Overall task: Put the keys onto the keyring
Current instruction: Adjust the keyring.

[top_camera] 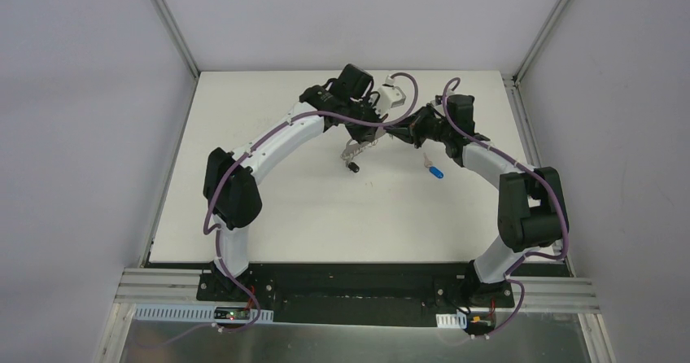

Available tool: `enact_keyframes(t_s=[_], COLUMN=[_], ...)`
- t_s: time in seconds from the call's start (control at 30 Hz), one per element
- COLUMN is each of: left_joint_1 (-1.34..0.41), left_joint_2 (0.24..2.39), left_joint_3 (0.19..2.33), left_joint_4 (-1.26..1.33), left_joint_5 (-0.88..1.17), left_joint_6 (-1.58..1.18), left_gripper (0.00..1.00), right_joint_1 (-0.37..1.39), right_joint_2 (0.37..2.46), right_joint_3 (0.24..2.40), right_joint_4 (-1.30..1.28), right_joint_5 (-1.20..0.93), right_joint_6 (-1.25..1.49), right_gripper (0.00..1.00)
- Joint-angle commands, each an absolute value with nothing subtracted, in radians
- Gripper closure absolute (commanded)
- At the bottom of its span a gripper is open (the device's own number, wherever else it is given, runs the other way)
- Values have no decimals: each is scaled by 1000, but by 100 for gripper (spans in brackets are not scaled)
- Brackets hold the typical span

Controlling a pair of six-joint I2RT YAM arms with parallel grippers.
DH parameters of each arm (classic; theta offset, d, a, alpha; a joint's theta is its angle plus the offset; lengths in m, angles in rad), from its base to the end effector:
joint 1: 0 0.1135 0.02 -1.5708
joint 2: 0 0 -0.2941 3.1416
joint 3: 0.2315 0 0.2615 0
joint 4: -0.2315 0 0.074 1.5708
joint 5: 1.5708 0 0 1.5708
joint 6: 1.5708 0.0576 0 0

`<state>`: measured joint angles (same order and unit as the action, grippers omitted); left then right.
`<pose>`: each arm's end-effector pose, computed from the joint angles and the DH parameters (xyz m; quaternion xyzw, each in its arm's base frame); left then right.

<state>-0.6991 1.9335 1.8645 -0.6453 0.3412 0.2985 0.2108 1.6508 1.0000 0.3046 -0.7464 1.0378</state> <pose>0.3545 -0.3232 0.3467 0.4908 0.7535 -0.2328 0.3703 0.3749 0.1202 0.2607 0.1143 0.7820 0.5549 0.2598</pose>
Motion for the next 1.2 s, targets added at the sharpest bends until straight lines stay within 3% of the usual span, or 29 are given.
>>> enact_keyframes(t_s=[0.0, 0.27, 0.4, 0.6, 0.8, 1.17], left_joint_1=[-688, -685, -687, -713, -718, -718], left_joint_2=[1937, 1920, 1911, 1925, 1939, 1961], left_joint_3=[1913, 1874, 1836, 1831, 1836, 1861], left_joint_4=[-668, -654, -625, -624, -617, -639], left_joint_5=[381, 360, 338, 308, 311, 323], left_joint_6=[270, 304, 339, 386, 389, 389], left_gripper=[100, 100, 82, 74, 78, 100], right_joint_1=[203, 201, 201, 201, 201, 201], right_joint_2=[1602, 1598, 1600, 1601, 1601, 1602], right_joint_3=[1008, 1011, 1009, 1006, 1005, 1006], right_joint_4=[326, 327, 326, 327, 328, 327], right_joint_5=[-750, -755, -754, -752, -753, -754], right_joint_6=[1009, 1017, 1019, 1021, 1020, 1021], right_gripper=[100, 100, 100, 100, 100, 100])
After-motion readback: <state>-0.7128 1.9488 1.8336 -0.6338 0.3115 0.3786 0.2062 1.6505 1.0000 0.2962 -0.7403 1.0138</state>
